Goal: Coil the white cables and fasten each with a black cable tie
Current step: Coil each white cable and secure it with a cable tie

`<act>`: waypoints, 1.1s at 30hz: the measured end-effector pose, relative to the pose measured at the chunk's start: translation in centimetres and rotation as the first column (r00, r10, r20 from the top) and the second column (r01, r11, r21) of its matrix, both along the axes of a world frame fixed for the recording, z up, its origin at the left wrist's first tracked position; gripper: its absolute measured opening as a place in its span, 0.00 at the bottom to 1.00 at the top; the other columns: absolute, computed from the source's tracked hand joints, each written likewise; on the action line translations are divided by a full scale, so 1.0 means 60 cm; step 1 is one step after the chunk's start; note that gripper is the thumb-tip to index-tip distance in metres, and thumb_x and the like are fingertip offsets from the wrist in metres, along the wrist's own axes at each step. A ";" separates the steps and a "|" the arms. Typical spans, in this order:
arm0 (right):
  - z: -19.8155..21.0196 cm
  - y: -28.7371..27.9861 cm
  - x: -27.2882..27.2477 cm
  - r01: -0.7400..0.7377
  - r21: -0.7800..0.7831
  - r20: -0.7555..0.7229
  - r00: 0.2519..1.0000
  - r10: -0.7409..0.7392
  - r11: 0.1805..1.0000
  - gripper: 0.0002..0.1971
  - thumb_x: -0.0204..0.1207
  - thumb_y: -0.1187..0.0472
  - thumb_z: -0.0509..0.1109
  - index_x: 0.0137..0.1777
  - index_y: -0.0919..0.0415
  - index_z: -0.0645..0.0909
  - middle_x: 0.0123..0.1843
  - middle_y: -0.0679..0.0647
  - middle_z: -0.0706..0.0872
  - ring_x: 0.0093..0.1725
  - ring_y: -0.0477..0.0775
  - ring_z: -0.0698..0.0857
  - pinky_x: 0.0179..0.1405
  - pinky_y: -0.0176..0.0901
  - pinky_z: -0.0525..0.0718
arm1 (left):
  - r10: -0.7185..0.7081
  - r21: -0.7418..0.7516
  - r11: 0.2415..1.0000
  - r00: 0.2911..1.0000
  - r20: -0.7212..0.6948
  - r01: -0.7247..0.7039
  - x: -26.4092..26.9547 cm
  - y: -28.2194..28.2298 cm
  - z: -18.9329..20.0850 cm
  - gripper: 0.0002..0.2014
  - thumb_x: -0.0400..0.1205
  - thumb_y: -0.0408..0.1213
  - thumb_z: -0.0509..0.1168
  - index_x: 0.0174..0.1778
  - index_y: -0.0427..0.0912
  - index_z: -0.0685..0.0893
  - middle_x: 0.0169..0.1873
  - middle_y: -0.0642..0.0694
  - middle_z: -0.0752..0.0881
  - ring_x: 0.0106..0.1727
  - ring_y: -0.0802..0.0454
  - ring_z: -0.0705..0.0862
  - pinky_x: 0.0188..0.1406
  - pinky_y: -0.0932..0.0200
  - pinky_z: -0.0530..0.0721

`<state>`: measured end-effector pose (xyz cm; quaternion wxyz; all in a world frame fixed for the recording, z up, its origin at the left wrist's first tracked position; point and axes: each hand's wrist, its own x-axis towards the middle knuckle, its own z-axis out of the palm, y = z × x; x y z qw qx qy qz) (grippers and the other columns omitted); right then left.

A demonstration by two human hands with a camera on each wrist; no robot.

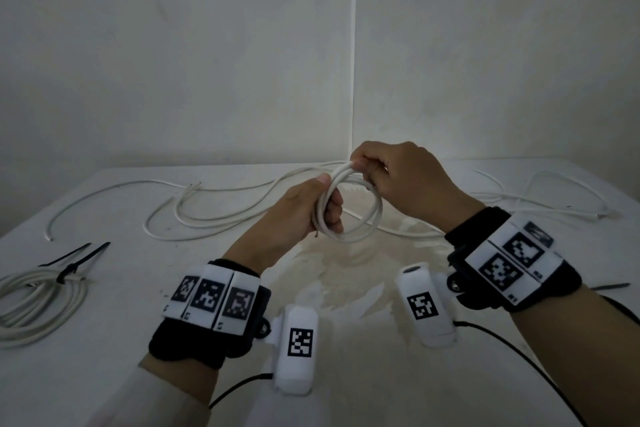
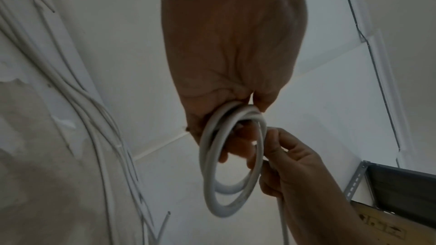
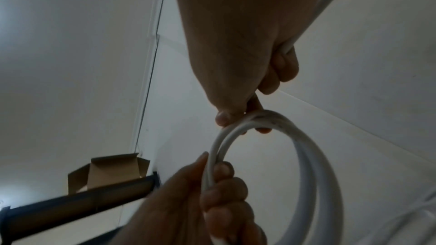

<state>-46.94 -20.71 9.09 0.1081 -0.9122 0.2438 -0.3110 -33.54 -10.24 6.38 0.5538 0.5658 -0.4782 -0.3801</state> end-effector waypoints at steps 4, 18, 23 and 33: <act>-0.018 0.003 0.003 0.051 -0.086 -0.052 0.997 -0.056 0.995 0.14 0.82 0.49 0.57 0.53 0.54 0.81 0.35 0.48 0.78 0.36 0.54 0.75 0.36 0.41 0.64 | 0.079 0.060 0.996 0.991 -0.106 -0.073 -0.015 -0.006 -0.002 0.21 0.88 0.41 0.47 0.30 0.40 0.73 0.15 0.54 0.70 0.18 0.58 0.68 0.32 0.59 0.72; -0.029 0.009 0.008 -0.242 0.391 0.237 0.959 0.157 0.888 0.13 0.83 0.59 0.58 0.37 0.51 0.77 0.25 0.45 0.80 0.28 0.47 0.73 0.33 0.41 0.72 | 0.213 -0.066 0.973 0.968 -0.132 -0.223 -0.021 -0.012 -0.004 0.22 0.86 0.46 0.52 0.26 0.43 0.68 0.15 0.56 0.66 0.17 0.60 0.64 0.23 0.64 0.69; -0.022 0.008 0.010 -0.276 0.386 0.316 0.936 0.155 0.880 0.13 0.83 0.62 0.58 0.38 0.53 0.78 0.25 0.47 0.78 0.28 0.46 0.73 0.34 0.40 0.72 | 0.181 -0.074 0.978 0.969 -0.167 -0.195 -0.021 -0.013 0.009 0.21 0.87 0.46 0.51 0.27 0.42 0.68 0.16 0.55 0.63 0.17 0.59 0.61 0.18 0.66 0.66; -0.054 0.018 0.012 -0.269 0.458 0.468 0.883 0.027 0.847 0.12 0.83 0.59 0.59 0.40 0.59 0.80 0.23 0.47 0.77 0.24 0.42 0.71 0.28 0.34 0.70 | 0.171 -0.040 0.982 0.964 -0.202 -0.182 -0.029 -0.013 0.003 0.21 0.86 0.46 0.52 0.27 0.43 0.67 0.16 0.55 0.62 0.18 0.58 0.59 0.17 0.66 0.63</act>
